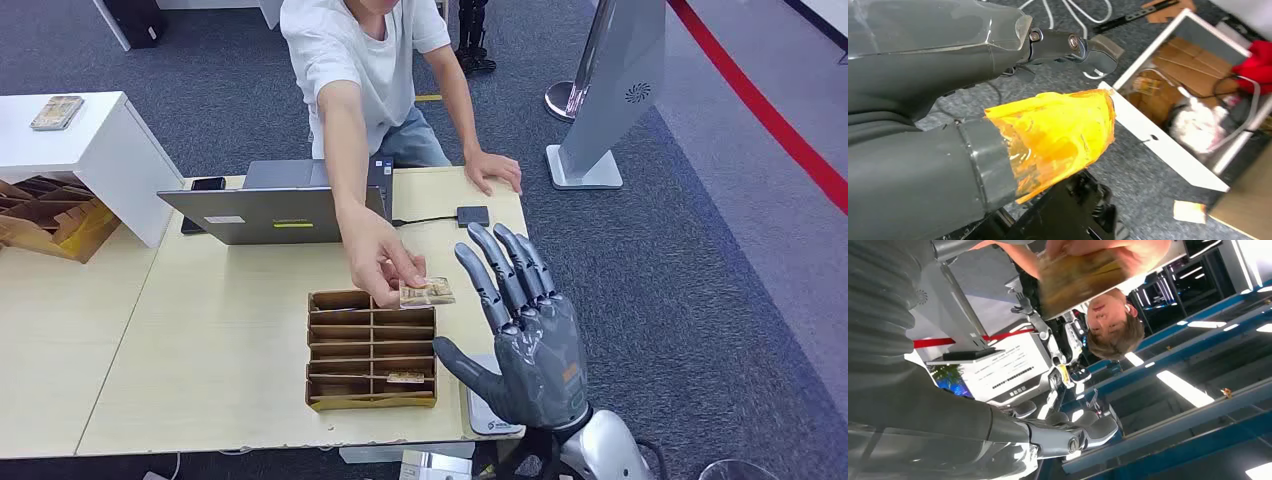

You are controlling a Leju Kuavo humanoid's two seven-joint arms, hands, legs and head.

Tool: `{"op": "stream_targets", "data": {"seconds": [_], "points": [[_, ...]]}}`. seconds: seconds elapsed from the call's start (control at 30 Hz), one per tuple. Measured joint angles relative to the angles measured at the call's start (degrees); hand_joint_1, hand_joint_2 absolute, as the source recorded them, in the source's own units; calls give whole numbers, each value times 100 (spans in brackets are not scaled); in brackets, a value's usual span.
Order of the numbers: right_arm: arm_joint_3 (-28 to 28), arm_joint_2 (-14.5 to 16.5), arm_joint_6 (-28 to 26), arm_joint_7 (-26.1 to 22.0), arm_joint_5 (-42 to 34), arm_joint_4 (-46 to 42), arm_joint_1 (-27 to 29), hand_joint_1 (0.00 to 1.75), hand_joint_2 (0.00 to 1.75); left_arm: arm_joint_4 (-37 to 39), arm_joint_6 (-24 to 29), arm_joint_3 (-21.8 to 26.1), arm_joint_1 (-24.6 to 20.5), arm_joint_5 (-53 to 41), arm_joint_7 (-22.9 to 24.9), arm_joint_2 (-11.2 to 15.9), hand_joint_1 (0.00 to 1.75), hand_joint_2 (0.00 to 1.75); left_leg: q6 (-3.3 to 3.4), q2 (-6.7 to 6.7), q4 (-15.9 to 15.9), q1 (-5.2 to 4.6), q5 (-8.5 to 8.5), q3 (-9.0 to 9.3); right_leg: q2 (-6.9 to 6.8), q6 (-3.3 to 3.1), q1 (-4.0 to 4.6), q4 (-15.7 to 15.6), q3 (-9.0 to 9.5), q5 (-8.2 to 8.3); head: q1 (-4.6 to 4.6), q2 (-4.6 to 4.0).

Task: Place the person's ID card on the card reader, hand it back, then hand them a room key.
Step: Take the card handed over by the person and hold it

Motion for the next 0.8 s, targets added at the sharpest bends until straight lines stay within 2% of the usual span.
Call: {"op": "stream_targets", "data": {"seconds": [0.4, 0.73, 0.77, 0.8], "points": [[-183, -3, -78, 96, 117, 481, -77, 0, 175, 0, 27, -109, 1, -15, 100, -133, 0, 0, 0, -1, 0, 0, 0, 0, 0, 0, 1, 0, 0, 0, 1, 0], [-246, -3, -102, 250, 539, 661, -91, 0, 175, 0, 27, -110, 1, 8, 123, -145, 0, 0, 0, -1, 0, 0, 0, 0, 0, 1, 0, 0, 0, 1, 0, 0], [-247, -3, -102, 256, 548, 665, -91, 14, 175, 0, 28, -110, 1, 10, 126, -145, 0, 0, 0, -1, 0, 0, 0, 0, 0, 1, 0, 0, 0, 1, 0, 0], [-247, -3, -102, 259, 552, 668, -91, 49, 175, 0, 30, -110, 1, 11, 128, -145, 0, 0, 0, -1, 0, 0, 0, 0, 0, 1, 0, 0, 0, 1, 0, 0]]}}
